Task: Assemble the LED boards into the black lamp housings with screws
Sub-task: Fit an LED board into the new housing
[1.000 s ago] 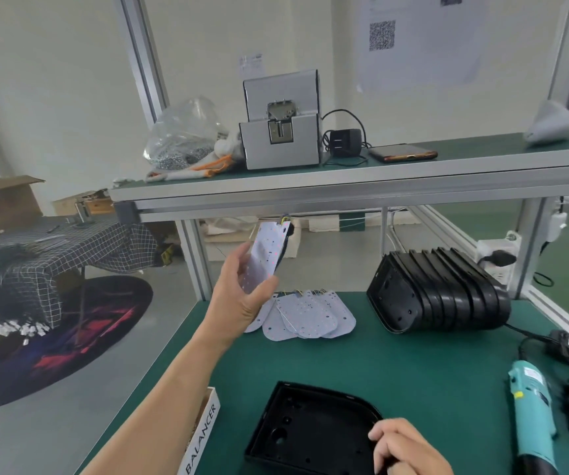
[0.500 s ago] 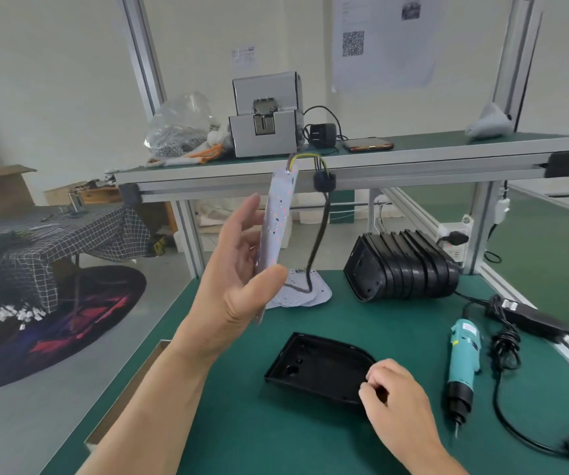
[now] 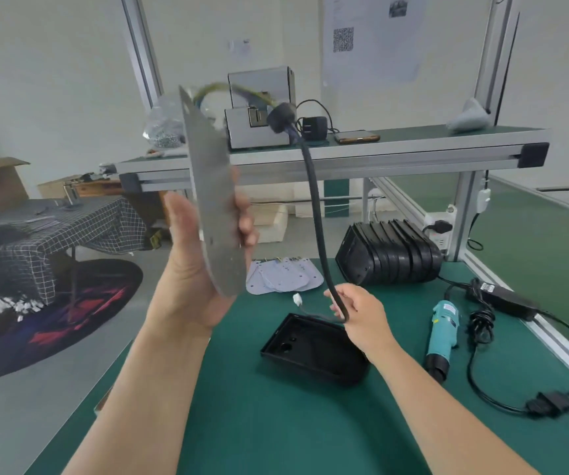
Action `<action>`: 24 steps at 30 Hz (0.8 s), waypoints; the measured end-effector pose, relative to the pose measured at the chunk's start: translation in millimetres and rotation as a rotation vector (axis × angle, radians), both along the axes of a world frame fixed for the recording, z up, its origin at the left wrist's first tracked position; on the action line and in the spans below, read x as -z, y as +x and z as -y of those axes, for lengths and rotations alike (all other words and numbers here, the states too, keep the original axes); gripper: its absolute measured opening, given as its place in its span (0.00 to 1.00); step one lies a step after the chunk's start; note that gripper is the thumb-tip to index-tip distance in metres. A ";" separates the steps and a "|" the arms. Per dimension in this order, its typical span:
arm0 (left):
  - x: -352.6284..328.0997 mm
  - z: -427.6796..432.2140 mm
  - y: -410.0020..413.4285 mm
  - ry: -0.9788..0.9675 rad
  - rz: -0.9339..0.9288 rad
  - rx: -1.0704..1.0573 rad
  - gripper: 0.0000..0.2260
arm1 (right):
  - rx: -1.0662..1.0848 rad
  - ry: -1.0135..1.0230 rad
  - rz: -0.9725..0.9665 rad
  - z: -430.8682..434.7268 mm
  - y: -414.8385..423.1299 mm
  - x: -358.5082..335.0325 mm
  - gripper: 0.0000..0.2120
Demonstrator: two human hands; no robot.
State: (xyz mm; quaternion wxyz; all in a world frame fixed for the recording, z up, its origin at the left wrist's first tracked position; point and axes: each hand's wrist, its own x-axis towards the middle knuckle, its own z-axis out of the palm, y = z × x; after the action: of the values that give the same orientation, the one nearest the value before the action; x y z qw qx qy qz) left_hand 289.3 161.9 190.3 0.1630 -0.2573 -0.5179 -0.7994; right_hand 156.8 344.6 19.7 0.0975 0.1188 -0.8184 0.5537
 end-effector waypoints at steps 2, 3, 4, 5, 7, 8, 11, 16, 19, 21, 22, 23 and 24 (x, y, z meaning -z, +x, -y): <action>15.6 1.8 -8.7 0.095 0.181 -0.065 0.52 | -0.110 0.052 0.033 -0.9 -0.5 0.5 0.19; 25.6 2.6 -13.6 0.156 0.275 -0.098 0.51 | -0.173 0.146 0.043 -0.8 0.1 1.8 0.24; 36.8 3.1 -19.3 0.221 0.366 -0.128 0.45 | -0.240 0.283 0.039 0.2 0.6 3.9 0.27; 48.8 4.4 -24.9 0.286 0.452 -0.154 0.37 | -0.312 0.428 0.025 1.4 0.1 8.2 0.28; 72.4 7.2 -35.5 0.412 0.604 -0.190 0.21 | -0.413 0.623 0.014 0.3 -2.9 17.7 0.26; 83.9 7.8 -39.7 0.477 0.666 -0.195 0.17 | -0.436 0.668 0.012 -1.3 -3.5 21.9 0.24; 124.4 7.5 -44.6 0.615 0.830 -0.189 0.13 | -0.443 0.687 -0.098 -5.7 -2.7 28.4 0.19; 179.1 2.5 -33.1 0.699 0.888 -0.158 0.15 | -0.227 0.164 -0.416 -6.3 9.7 6.8 0.09; 189.6 -13.0 -22.0 0.598 0.843 -0.304 0.09 | -0.188 -0.188 -0.388 -4.4 11.8 -21.4 0.08; 193.2 -27.9 -12.2 0.313 0.827 -0.389 0.07 | -0.215 -0.408 -0.338 -7.1 9.0 -40.8 0.07; 196.4 -35.1 -9.0 0.155 0.837 -0.425 0.07 | -0.212 -0.481 -0.310 -9.9 7.4 -49.5 0.07; 200.0 -41.6 -7.8 0.029 0.855 -0.462 0.08 | -0.206 -0.528 -0.272 -13.5 5.7 -56.5 0.07; 202.2 -47.0 -8.6 -0.041 0.880 -0.494 0.10 | -0.199 -0.546 -0.230 -16.7 3.8 -60.9 0.07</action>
State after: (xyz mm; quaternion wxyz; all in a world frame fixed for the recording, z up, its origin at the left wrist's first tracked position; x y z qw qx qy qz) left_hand 280.7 208.9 -11.9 0.1082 0.2311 -0.5986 -0.7593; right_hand 160.7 361.3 80.6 0.1633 0.2295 -0.6074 0.7427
